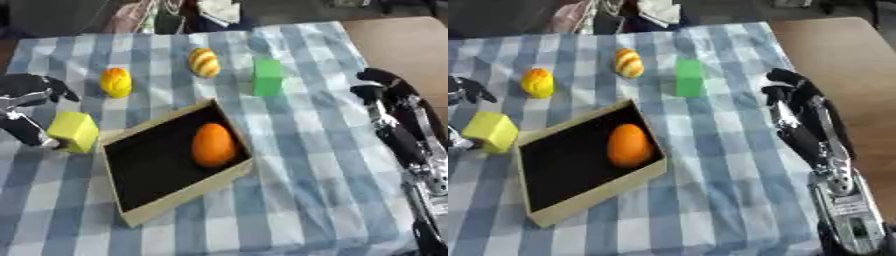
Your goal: Pick up objects on the table and place them in the box.
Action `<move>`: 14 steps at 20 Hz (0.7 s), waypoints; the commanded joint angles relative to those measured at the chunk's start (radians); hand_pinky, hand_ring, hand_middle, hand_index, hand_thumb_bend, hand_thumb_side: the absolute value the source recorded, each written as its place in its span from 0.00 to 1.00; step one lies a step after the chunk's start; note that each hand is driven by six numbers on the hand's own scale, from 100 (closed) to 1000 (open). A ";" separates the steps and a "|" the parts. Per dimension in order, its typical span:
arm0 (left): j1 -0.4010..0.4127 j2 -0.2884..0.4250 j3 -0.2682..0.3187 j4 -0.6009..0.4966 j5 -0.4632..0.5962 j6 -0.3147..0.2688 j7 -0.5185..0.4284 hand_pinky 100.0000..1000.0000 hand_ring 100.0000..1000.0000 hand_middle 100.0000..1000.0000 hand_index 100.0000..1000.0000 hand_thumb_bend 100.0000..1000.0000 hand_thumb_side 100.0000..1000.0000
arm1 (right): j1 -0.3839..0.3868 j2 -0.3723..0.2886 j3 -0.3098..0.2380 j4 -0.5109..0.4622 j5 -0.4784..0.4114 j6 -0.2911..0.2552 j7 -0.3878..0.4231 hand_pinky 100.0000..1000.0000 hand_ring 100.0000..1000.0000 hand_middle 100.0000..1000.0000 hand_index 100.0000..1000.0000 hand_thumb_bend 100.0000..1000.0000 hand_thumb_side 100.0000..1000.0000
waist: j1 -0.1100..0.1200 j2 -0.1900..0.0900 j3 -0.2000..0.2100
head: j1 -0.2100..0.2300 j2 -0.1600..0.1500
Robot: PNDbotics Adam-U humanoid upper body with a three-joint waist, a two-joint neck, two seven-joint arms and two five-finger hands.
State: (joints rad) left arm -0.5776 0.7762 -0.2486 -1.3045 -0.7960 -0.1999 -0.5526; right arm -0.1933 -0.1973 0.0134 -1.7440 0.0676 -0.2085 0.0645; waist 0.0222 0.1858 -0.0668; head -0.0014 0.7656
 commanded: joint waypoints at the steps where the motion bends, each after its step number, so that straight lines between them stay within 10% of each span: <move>1: -0.019 0.011 0.005 0.014 -0.007 -0.004 0.005 0.76 0.74 0.78 0.86 0.49 0.22 | -0.008 -0.007 -0.001 -0.010 -0.007 -0.003 0.005 0.83 0.72 0.76 0.82 0.00 0.48 | -0.009 -0.024 -0.002 | 0.004 0.004; 14: -0.005 0.019 0.020 -0.025 0.039 -0.007 0.049 0.67 0.45 0.46 0.62 0.27 0.06 | -0.008 -0.005 -0.002 -0.009 -0.008 -0.003 0.008 0.83 0.72 0.75 0.81 0.00 0.48 | -0.008 -0.023 -0.003 | 0.003 0.004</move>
State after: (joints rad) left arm -0.5714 0.7571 -0.2473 -1.3030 -0.7699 -0.2091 -0.5223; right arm -0.1933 -0.1968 0.0134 -1.7432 0.0639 -0.2104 0.0703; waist 0.0222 0.1858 -0.0699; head -0.0011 0.7656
